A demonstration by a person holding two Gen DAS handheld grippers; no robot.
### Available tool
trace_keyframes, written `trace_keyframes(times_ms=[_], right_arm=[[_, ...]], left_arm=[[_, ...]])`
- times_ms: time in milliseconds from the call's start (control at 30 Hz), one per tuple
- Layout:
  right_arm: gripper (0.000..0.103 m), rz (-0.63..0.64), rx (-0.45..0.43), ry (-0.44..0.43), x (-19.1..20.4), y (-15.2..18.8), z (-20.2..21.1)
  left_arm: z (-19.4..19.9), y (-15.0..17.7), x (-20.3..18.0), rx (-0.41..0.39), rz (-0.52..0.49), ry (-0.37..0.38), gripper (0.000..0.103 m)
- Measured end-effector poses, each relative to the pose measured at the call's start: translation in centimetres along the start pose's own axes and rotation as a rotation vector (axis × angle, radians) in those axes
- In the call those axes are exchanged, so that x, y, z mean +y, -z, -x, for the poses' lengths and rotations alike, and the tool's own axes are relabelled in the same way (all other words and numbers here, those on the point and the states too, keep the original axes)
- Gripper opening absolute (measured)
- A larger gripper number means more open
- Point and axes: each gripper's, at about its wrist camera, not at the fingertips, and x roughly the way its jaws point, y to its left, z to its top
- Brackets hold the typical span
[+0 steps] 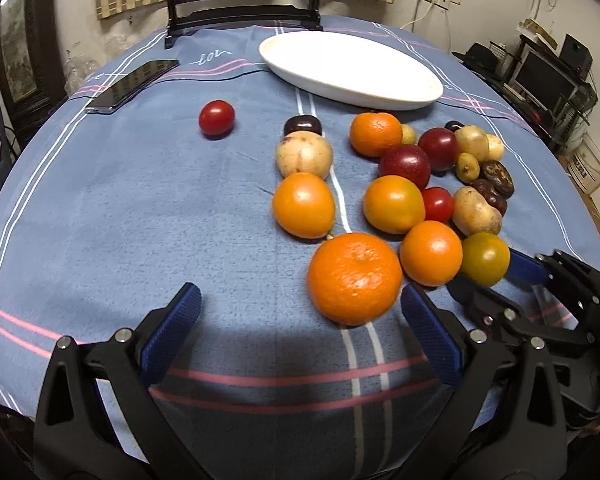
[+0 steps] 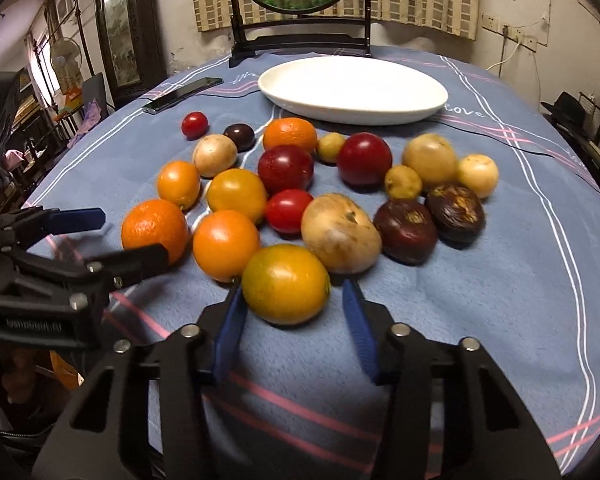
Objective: Organize fruits
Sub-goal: 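Grasp the large mandarin with the left tool while the right tool grasps the yellow-green citrus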
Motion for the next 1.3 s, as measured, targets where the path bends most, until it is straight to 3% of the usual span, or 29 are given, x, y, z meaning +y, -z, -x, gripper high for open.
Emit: trace_keyframes(times_ms=[67, 267, 400, 567, 633, 700, 900, 1067, 1300], right_arm=[[0.04, -0.009, -0.004, -0.02, -0.1, -0.1, -0.1], [0.04, -0.085, -0.004, -0.085, -1.4, 0.3, 0.6], [0.04, -0.107, -0.018, -0.074, -2.2, 0.8, 1.4], [0.04, -0.142, -0.034, -0.062, -3.5, 1.1, 2.2], [0.04, -0.15, -0.041, -0.058, -3.9, 1.3, 2.4], [0.04, -0.153, -0.048, -0.058, -4.0, 1.3, 2.5], [0.04, -0.152, -0.065, -0.052, -4.7, 1.2, 3.1], [0.04, -0.161, -0.117, -0.051, -6.4, -0.4, 4.6], [0.04, -0.102, -0.253, -0.018, -7.9, -6.6, 7.4]], left_arm=[[-0.2, 0.0, -0.1, 0.007, -0.002, 0.015, 0.101], [-0.3, 0.1, -0.3, 0.014, 0.009, 0.028, 0.101], [-0.3, 0.1, -0.8, -0.004, 0.015, 0.065, 0.099], [-0.8, 0.2, -1.9, 0.001, -0.021, 0.041, 0.08], [-0.8, 0.1, -2.2, -0.008, -0.033, 0.04, 0.057], [-0.8, -0.2, -2.4, -0.014, -0.04, 0.036, 0.046], [-0.2, -0.5, -2.7, -0.004, -0.062, 0.089, 0.046], [2.3, -2.4, -3.1, -0.097, -0.12, 0.106, 0.046], [3.6, -9.8, -3.1, -0.207, -0.141, 0.105, 0.046]])
